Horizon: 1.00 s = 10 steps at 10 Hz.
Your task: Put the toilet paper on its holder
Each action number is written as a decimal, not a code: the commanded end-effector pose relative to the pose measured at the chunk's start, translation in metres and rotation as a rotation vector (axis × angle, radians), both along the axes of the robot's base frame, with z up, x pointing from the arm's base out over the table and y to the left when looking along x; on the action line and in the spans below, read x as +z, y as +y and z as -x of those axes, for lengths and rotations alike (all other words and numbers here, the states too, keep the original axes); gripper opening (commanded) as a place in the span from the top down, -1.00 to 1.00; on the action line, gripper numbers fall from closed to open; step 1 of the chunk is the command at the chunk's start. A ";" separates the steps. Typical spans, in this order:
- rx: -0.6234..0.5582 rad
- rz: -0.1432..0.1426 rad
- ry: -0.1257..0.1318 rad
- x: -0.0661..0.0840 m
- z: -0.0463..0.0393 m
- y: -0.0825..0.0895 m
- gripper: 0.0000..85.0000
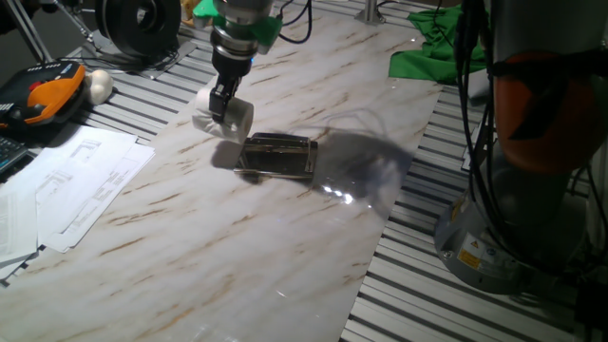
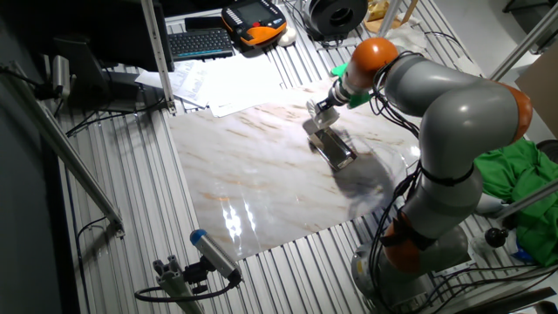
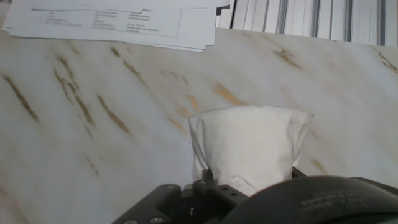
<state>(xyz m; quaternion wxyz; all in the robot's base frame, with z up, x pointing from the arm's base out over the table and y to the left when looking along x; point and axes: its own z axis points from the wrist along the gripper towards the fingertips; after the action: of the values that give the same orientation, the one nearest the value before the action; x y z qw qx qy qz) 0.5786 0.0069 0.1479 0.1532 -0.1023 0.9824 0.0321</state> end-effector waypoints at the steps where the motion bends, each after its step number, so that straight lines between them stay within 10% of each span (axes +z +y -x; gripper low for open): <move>1: -0.001 0.000 -0.003 0.000 0.0005 0.001 0.60; 10: 0.014 0.013 0.001 -0.013 -0.0005 0.001 0.60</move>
<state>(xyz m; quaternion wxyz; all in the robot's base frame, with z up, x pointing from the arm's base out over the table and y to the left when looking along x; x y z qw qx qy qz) 0.5786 0.0084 0.1346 0.1516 -0.1097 0.9820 0.0267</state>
